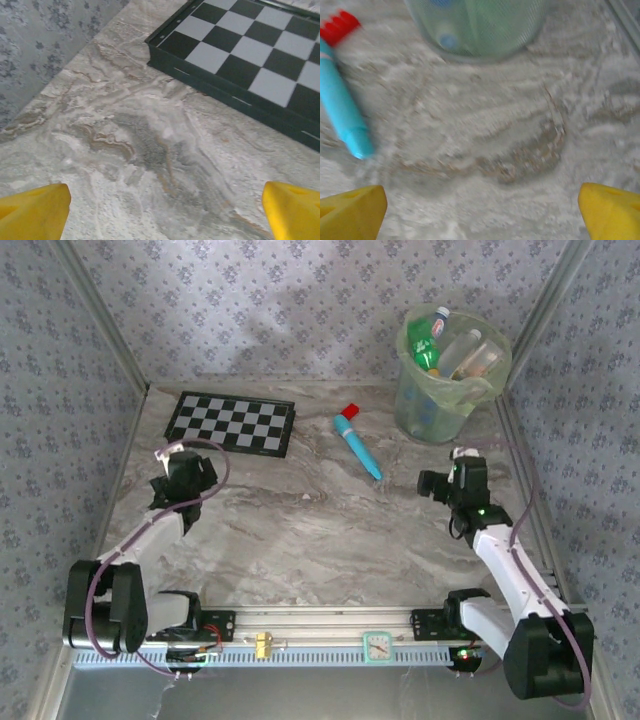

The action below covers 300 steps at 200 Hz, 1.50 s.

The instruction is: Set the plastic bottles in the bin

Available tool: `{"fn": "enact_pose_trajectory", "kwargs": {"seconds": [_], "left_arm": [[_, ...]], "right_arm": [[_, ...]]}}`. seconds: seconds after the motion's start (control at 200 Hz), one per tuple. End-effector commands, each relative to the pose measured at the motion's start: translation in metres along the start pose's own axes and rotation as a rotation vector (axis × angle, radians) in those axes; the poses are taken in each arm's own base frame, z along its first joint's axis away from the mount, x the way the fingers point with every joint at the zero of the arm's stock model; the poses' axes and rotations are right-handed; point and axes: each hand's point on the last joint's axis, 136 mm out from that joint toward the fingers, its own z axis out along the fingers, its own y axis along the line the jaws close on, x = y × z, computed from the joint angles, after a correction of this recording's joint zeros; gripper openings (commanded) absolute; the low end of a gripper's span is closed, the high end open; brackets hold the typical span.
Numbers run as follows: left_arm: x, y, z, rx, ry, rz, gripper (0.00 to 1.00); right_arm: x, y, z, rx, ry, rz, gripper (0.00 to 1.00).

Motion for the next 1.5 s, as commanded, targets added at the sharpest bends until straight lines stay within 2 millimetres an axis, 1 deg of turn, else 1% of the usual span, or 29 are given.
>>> {"fn": "enact_pose_trajectory", "kwargs": {"seconds": [0.0,0.175,0.27,0.355,0.385,0.455,0.54,0.58,0.615,0.69,0.785,0.865,1.074,1.099,1.134,1.169,1.214,1.254,1.284,1.494], "left_arm": [[-0.018,0.008,0.003,-0.068,-0.080,0.049,0.97],[-0.009,0.008,0.014,-0.079,-0.117,0.097,0.97],[-0.006,0.006,0.018,-0.069,-0.156,0.115,0.97],[-0.011,0.004,0.019,-0.061,-0.209,0.130,0.98],[-0.012,0.003,0.020,-0.058,-0.229,0.138,0.98],[-0.012,-0.001,0.023,-0.038,-0.260,0.147,0.98],[0.000,-0.014,0.033,0.023,-0.243,0.187,0.98],[-0.002,-0.018,0.035,0.038,-0.263,0.194,0.99],[0.000,-0.017,0.035,0.039,-0.233,0.192,0.99],[0.002,-0.022,0.035,0.076,-0.242,0.201,0.99],[0.003,-0.023,0.034,0.101,-0.242,0.200,0.99],[0.004,-0.025,0.035,0.116,-0.232,0.201,0.99],[0.006,-0.026,0.041,0.154,-0.198,0.183,1.00],[0.009,-0.023,0.043,0.159,-0.190,0.169,1.00],[0.018,-0.019,0.047,0.160,-0.186,0.158,1.00],[0.011,-0.019,0.046,0.162,-0.247,0.149,1.00],[0.017,-0.023,0.043,0.174,-0.209,0.170,1.00],[0.017,-0.024,0.042,0.175,-0.219,0.182,1.00],[0.014,-0.026,0.042,0.170,-0.244,0.183,1.00],[0.015,-0.026,0.042,0.172,-0.227,0.184,1.00]], "right_arm": [[-0.017,-0.012,0.013,0.086,-0.127,0.006,1.00],[-0.008,-0.024,0.044,0.173,-0.128,-0.070,1.00],[-0.011,-0.025,0.061,0.168,-0.154,-0.057,1.00],[-0.015,-0.023,0.074,0.117,-0.182,-0.033,1.00],[-0.020,-0.020,0.077,0.094,-0.201,-0.043,1.00],[-0.018,-0.023,0.086,0.113,-0.166,-0.064,1.00],[-0.020,-0.022,0.086,0.096,-0.190,-0.090,1.00],[-0.022,-0.023,0.085,0.096,-0.211,-0.096,1.00],[-0.022,-0.026,0.084,0.097,-0.241,-0.092,1.00],[-0.015,-0.032,0.093,0.091,-0.273,-0.054,1.00],[-0.014,-0.032,0.092,0.086,-0.274,-0.056,1.00],[-0.008,-0.030,0.093,0.075,-0.295,-0.070,1.00],[-0.009,-0.028,0.094,0.082,-0.292,-0.079,1.00],[-0.009,-0.028,0.094,0.082,-0.292,-0.080,1.00],[-0.008,-0.028,0.094,0.082,-0.288,-0.081,1.00],[-0.009,-0.028,0.094,0.082,-0.293,-0.080,1.00],[-0.009,-0.028,0.094,0.081,-0.292,-0.080,1.00],[-0.009,-0.028,0.094,0.081,-0.291,-0.080,1.00],[-0.009,-0.028,0.094,0.081,-0.291,-0.081,1.00],[-0.009,-0.028,0.094,0.080,-0.293,-0.080,1.00]]}}
